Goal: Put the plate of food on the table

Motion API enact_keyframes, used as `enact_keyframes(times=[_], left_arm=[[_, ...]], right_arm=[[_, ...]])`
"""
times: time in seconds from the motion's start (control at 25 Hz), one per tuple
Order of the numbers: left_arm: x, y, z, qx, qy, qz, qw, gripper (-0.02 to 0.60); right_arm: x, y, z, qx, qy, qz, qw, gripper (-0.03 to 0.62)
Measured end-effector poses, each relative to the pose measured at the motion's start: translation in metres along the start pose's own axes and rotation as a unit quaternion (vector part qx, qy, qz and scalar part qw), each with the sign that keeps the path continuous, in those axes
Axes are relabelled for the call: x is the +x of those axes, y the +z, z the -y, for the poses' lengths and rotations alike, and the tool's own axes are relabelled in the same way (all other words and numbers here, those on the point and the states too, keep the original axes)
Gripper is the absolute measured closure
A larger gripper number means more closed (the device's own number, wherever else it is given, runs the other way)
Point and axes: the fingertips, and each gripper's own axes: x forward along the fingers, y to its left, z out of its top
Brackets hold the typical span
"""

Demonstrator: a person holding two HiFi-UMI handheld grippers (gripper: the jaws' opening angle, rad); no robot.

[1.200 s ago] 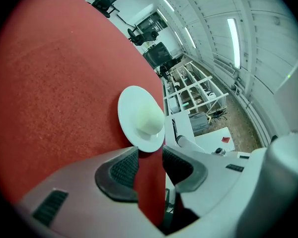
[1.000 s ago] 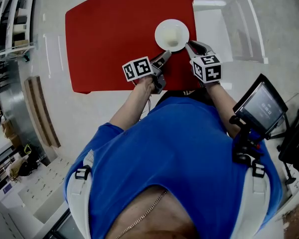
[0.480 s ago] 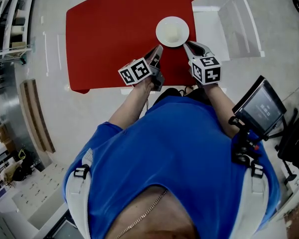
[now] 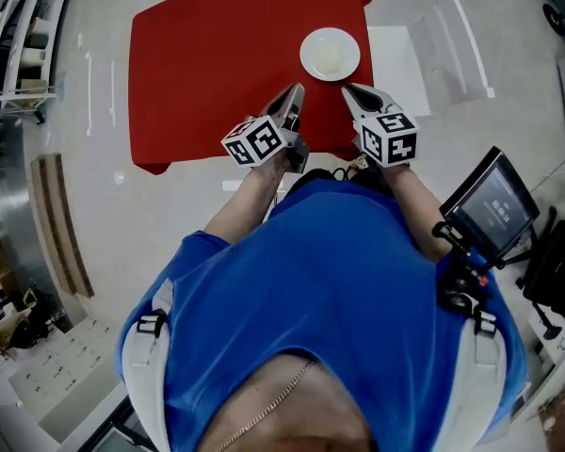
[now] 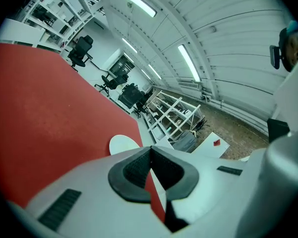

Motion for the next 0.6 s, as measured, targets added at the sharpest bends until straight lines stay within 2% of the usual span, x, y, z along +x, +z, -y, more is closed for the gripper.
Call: enact_keyframes(times=[0.12, 0.2, 0.36, 0.6], left_arm=[[0.000, 0.005, -0.002, 0.007, 0.000, 0.015, 0.9999, 0.575], [0.000, 0.007, -0.001, 0.015, 0.001, 0.017, 0.9997, 0.575], [0.000, 0.011, 0.001, 0.030, -0.006, 0.018, 0.9994, 0.575], [-0.038, 0.000, 0.016, 0.043, -0.027, 0.017, 0.9986, 0.575]], right_arm=[[-0.001, 0.001, 0.001, -0.001, 0.000, 0.004, 1.000, 0.562], [-0.003, 0.002, 0.003, -0.004, -0.005, 0.008, 1.000, 0.592], [-0.005, 0.009, 0.005, -0.006, -0.011, 0.017, 1.000, 0.592], [-0.031, -0.004, -0.027, -0.009, -0.026, 0.031, 0.999, 0.592]])
